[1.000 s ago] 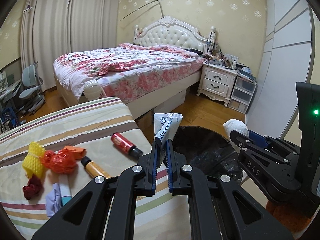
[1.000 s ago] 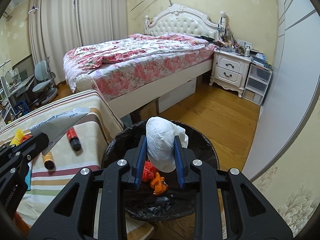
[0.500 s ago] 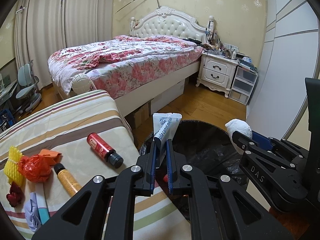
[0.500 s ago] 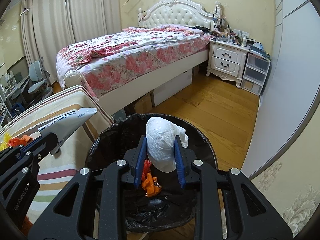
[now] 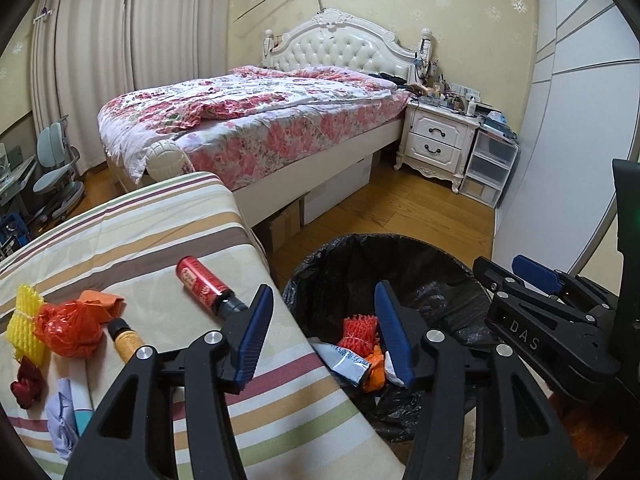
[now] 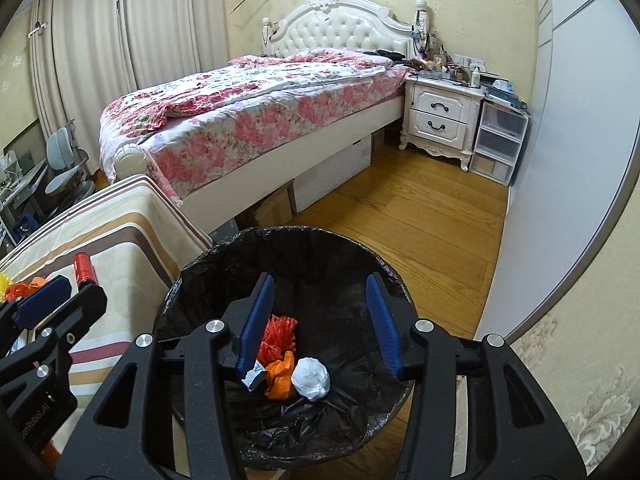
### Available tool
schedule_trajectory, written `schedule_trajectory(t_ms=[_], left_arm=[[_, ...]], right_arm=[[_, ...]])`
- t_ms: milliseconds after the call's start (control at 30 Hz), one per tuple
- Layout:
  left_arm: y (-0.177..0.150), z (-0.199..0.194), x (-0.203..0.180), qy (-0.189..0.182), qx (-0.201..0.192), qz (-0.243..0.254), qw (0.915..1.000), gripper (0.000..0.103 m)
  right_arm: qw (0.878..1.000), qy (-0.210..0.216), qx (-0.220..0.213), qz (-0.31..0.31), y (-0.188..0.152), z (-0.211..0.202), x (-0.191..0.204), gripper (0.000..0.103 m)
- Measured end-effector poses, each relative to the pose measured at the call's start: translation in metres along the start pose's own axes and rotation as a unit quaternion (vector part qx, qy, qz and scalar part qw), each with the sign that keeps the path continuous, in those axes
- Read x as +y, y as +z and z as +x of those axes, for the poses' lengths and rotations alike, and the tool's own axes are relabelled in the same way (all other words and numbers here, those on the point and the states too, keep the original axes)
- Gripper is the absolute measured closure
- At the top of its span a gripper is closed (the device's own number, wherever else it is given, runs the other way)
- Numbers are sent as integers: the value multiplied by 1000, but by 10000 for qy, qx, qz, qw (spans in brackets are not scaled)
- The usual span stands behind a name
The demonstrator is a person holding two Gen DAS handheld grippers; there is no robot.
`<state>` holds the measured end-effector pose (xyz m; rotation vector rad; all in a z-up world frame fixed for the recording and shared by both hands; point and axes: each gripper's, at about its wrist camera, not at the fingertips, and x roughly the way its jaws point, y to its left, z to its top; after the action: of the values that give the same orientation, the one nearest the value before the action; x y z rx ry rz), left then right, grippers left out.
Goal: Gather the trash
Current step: 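Carry both items over the bin and open both tools to drop them, then grasp the lavender cloth with the left tool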
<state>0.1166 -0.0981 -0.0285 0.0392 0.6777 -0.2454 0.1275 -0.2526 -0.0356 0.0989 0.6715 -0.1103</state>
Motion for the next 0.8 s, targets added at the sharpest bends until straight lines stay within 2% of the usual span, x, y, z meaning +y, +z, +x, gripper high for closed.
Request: schedule_trajectory(t_ms=[67,367,800], left_arm=[[-1,-6,4,36,-7,-37,10000,48],[-15,-33,31,242,54,-285,9993,47],[-51,-74,101,872,152,-784,9930,47]], right_arm=[[10000,15,-23,10,-1,-4,1,49],[9996,249,-7,-124,-10,-24,25,47],[9953,763,191,-569,-35,-44,84,47]])
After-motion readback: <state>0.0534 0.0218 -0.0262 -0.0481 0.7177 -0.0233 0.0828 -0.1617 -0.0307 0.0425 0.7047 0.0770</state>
